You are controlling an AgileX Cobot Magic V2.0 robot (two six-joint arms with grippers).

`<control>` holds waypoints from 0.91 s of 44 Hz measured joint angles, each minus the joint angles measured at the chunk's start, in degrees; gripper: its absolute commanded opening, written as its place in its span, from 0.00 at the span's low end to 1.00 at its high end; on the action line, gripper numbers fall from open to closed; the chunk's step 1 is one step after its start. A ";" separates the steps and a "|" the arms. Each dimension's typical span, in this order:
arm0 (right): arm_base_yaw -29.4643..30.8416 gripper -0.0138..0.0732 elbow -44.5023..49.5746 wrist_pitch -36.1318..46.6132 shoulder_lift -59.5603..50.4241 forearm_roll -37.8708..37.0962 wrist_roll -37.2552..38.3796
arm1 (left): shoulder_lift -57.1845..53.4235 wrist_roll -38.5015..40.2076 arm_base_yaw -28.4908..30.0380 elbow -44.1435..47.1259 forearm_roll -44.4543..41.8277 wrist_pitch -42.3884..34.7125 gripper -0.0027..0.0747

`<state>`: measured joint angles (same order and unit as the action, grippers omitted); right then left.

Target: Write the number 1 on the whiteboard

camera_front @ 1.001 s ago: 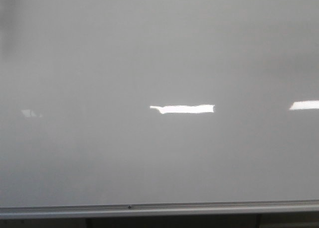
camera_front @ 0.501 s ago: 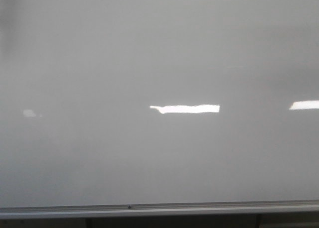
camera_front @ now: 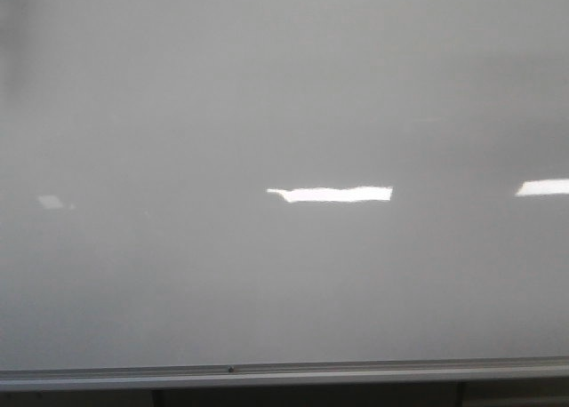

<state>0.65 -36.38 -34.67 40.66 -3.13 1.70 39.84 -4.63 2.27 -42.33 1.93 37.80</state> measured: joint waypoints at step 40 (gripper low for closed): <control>0.00 0.86 0.00 0.86 0.00 0.00 0.00 | 39.00 0.00 -0.09 -18.88 2.73 -6.61 0.76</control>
<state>0.65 -36.38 -33.81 40.66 -3.13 1.70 78.84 -4.63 2.17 -61.20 4.66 31.19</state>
